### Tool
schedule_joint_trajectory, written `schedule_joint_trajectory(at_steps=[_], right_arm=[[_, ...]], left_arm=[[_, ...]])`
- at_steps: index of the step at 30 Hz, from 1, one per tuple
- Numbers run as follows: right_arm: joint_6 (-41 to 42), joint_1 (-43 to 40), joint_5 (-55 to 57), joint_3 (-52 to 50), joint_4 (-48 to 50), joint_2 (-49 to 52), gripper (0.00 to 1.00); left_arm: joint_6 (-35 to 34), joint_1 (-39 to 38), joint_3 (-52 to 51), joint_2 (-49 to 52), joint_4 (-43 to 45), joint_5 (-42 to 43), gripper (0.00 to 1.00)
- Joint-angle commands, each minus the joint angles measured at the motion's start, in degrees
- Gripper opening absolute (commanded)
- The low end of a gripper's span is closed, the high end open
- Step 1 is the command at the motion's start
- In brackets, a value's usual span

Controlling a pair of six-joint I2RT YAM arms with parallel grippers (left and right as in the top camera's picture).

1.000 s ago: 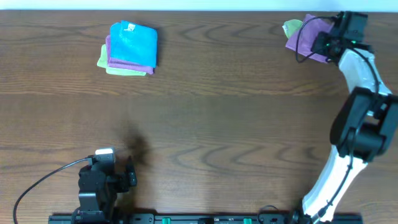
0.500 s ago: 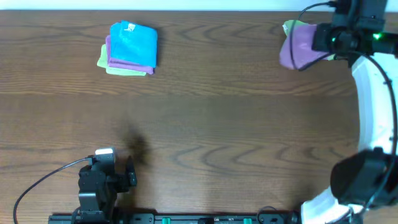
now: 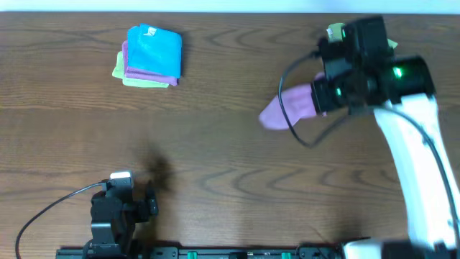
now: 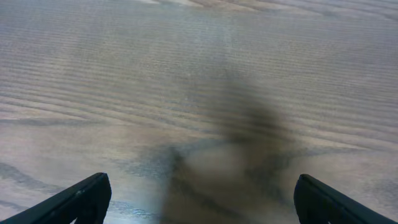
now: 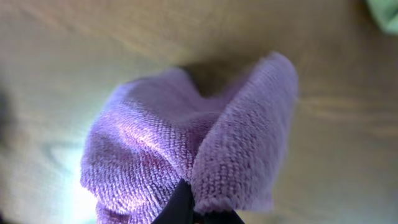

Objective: Fold the cloth
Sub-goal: 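Lift the purple cloth and carry it to the table center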

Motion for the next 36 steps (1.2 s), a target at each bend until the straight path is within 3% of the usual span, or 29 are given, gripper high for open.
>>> schedule_joint_trajectory(at_steps=[1, 7, 16, 25, 29, 33, 34, 35, 36], right_arm=[[-1.51, 0.90, -0.20, -8.31, -0.59, -9.20, 0.01], [0.24, 4.90, -7.85, -23.30, -2.16, -29.99, 0.01], [13.11, 11.98, -7.76, -25.73, -7.23, -46.69, 0.01], [13.44, 12.07, -4.63, -29.05, -1.84, -39.87, 0.01], [12.26, 12.07, -3.56, -30.93, 8.94, -32.70, 0.01], [11.39, 12.04, 1.31, -31.17, 28.33, -19.30, 0.01], [10.78, 12.04, 1.70, -31.06, 34.77, -15.04, 0.07], [10.82, 12.04, 2.19, -30.80, 40.09, -11.37, 0.34], [10.88, 12.07, 3.02, -30.21, 44.28, -7.82, 0.73]], left_arm=[[1.01, 0.24, -0.76, -0.37, -1.18, -1.01, 0.95], [1.01, 0.24, -0.76, -0.37, -1.18, -1.01, 0.95], [1.01, 0.24, -0.76, -0.37, -1.18, -1.01, 0.95], [1.01, 0.24, -0.76, -0.37, -1.18, -1.01, 0.95], [1.01, 0.24, -0.76, -0.37, -1.18, -1.01, 0.95], [1.01, 0.24, -0.76, -0.37, -1.18, -1.01, 0.95], [1.01, 0.24, -0.76, -0.37, -1.18, -1.01, 0.95], [1.01, 0.24, -0.76, -0.37, -1.18, -1.01, 0.95], [1.01, 0.24, -0.76, -0.37, -1.18, -1.01, 0.95]])
